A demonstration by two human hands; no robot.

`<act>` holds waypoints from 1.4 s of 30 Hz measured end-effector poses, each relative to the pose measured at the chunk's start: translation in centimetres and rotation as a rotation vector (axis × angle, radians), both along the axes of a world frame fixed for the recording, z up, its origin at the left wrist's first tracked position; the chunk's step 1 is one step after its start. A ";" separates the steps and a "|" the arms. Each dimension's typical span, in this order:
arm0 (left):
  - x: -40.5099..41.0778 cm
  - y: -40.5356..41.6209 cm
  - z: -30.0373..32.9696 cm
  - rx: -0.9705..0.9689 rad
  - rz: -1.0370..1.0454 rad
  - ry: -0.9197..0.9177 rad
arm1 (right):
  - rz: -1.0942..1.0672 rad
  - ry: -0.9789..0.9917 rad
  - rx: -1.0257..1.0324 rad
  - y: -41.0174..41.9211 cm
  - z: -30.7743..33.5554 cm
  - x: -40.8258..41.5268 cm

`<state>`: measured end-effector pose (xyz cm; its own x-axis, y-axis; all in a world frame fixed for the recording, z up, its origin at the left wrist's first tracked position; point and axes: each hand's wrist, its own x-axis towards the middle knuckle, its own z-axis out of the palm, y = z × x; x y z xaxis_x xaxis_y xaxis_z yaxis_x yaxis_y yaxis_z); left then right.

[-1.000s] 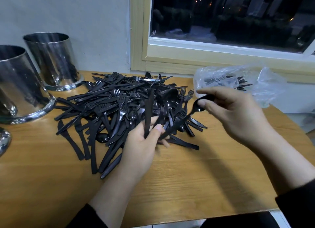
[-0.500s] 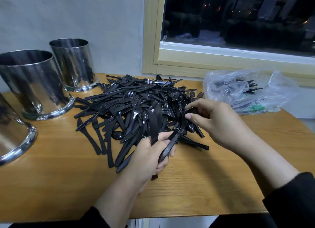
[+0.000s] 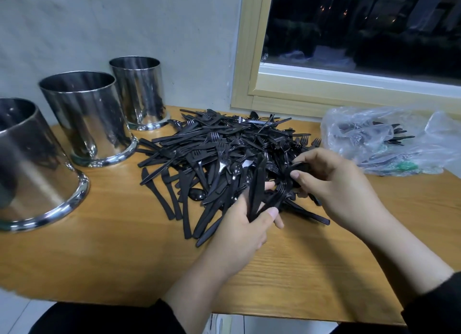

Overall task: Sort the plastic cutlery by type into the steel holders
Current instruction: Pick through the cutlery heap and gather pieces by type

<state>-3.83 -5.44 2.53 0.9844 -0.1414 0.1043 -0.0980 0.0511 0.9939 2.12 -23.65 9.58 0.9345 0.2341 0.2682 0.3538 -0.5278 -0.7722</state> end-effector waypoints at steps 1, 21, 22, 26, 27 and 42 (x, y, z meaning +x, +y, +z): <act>-0.2 0.3 -0.1 -0.002 0.035 -0.012 | -0.003 -0.004 0.018 0.4 -0.2 0.0; 1.1 10.2 -0.1 -0.126 0.364 0.051 | 0.010 -0.033 -0.377 5.3 -3.3 2.7; 1.1 10.1 -0.2 -0.131 0.361 0.054 | 0.006 -0.038 -0.395 5.6 -3.6 2.8; 1.0 10.1 -0.3 -0.153 0.347 0.084 | -0.001 -0.080 -0.449 7.9 -3.9 3.7; 1.0 10.2 -0.2 -0.164 0.345 0.090 | -0.016 -0.081 -0.469 8.7 -4.0 4.1; 1.1 10.1 -0.3 -0.115 0.363 0.066 | -0.201 0.019 -0.485 11.8 -4.7 6.1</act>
<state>-2.74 4.70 2.24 0.9734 0.2268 0.0336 -0.0658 0.1363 0.9885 8.21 -11.82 4.83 0.9773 0.1430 0.1561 0.1973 -0.8824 -0.4272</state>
